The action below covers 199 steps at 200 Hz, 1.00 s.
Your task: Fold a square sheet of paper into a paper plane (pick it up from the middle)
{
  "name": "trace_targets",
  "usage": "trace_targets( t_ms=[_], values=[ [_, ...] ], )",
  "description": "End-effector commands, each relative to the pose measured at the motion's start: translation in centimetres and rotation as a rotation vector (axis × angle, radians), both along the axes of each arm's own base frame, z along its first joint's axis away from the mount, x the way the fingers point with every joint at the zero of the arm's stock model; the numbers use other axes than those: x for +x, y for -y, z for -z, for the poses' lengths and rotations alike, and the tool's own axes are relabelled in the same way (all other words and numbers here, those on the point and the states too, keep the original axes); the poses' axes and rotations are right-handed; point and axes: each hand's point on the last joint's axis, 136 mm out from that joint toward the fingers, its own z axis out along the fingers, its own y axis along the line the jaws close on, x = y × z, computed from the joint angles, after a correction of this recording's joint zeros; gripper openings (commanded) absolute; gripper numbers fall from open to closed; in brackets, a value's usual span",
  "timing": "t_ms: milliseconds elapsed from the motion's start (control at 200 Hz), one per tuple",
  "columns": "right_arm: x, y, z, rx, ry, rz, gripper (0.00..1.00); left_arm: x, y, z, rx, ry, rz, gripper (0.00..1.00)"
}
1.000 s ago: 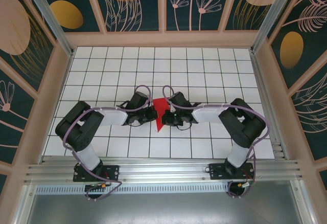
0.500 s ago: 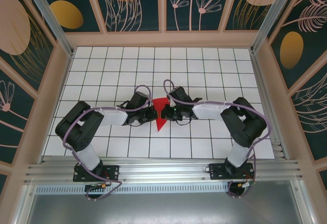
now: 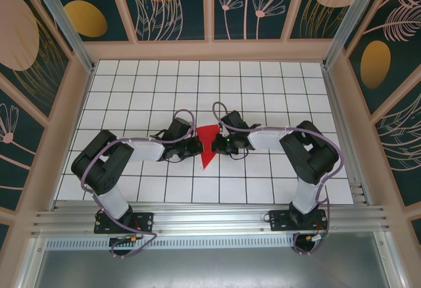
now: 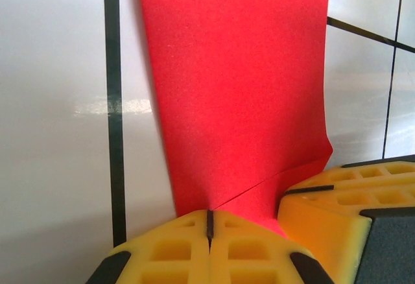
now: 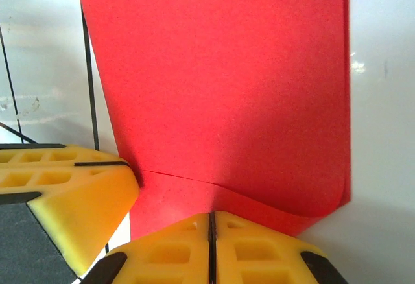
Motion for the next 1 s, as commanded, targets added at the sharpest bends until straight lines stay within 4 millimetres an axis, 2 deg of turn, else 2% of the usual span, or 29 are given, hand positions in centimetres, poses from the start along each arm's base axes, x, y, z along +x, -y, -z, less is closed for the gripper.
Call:
trace_targets(
  t_ms=[0, 120, 180, 515, 600, 686, 861, 991],
  values=[
    [0.6, 0.5, 0.2, -0.03, 0.021, -0.009, 0.1, -1.2, -3.0, 3.2, 0.156, -0.059, -0.036, 0.04],
    [1.5, 0.0, -2.0, 0.008, 0.076, -0.022, 0.1, -1.2, -3.2, 3.3, 0.17, -0.059, -0.034, 0.04],
    [1.9, 0.2, -2.4, 0.014, 0.086, -0.018, 0.1, -1.2, -3.3, 3.3, 0.173, -0.059, -0.034, 0.04],
    [1.9, 2.3, 0.9, -0.04, 0.032, 0.01, 0.1, -1.2, -3.5, 3.3, 0.188, -0.055, -0.035, 0.04],
    [2.1, 2.8, 1.2, -0.051, 0.029, 0.019, 0.1, -1.2, -3.6, 3.3, 0.194, -0.055, -0.039, 0.04],
    [2.6, 2.6, 0.2, -0.041, 0.051, 0.018, 0.1, -1.2, -3.6, 3.2, 0.194, -0.051, -0.037, 0.04],
    [3.4, 1.4, -3.5, 0.041, 0.128, 0.002, 0.1, -1.1, -3.5, 3.1, 0.19, -0.052, -0.037, 0.04],
    [2.1, 0.4, -3.4, 0.072, 0.116, -0.048, 0.1, -1.1, -3.5, 3.1, 0.189, -0.051, -0.038, 0.04]
  ],
)
